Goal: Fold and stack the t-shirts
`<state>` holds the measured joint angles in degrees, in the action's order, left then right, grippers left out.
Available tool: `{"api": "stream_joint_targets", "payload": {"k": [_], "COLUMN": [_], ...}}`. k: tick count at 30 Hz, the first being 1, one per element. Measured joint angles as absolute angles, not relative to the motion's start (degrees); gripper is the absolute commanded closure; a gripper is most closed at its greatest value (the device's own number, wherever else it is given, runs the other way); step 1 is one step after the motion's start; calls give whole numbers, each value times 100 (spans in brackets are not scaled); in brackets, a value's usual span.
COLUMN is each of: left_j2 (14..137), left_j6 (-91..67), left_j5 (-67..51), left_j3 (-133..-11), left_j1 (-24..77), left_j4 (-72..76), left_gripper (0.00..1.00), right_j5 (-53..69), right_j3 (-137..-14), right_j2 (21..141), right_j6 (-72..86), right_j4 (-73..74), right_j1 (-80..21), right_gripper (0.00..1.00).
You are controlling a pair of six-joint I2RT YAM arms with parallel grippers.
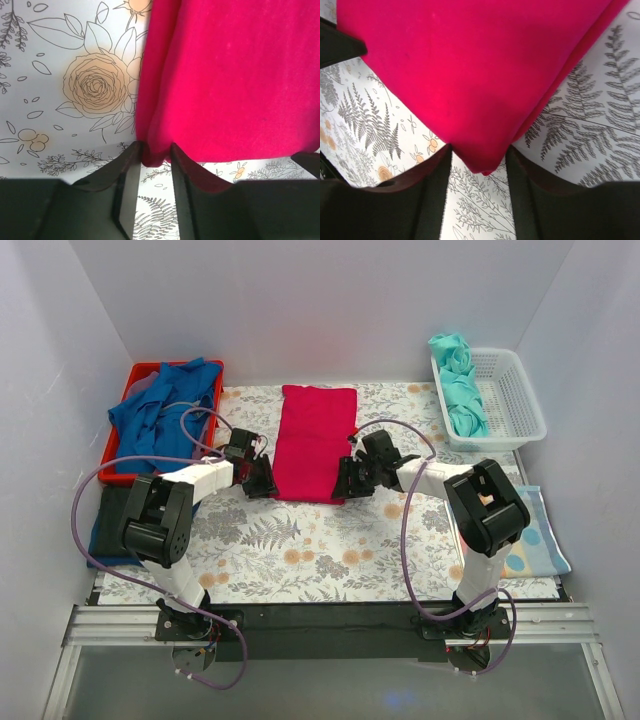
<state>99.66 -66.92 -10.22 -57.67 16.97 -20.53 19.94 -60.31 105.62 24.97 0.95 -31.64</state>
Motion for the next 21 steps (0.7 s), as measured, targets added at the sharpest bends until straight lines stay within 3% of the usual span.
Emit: {"api": "stream_joint_targets", "payload": {"k": [4, 5, 7, 15, 21], "left_j2": [9963, 9950, 9933, 9491, 8613], "left_j6": [-6713, -6731, -6735, -6879, -7216], "left_j5": [-1061, -1111, -1138, -1317, -1369], "left_j3": [-5660, -5599, -5559, -5043, -4650], "left_j1": [1693, 1688, 1684, 1678, 1804], "left_j4": [-1927, -1846, -1809, -1839, -2659], "left_gripper": [91, 99, 100, 100, 100], "right_j5": [2084, 2112, 2119, 2156, 2272], "right_j3": [-5999, -5924, -5865, -5199, -4711], "right_j2": [10628, 10628, 10624, 10171, 9478], "right_j6": [2536, 2556, 2556, 2609, 2488], "right_j4": [27, -19, -69, -202, 113], "right_j1": [-3197, -3216, -3221, -3238, -3315], "right_gripper": [67, 82, 97, 99, 99]}}
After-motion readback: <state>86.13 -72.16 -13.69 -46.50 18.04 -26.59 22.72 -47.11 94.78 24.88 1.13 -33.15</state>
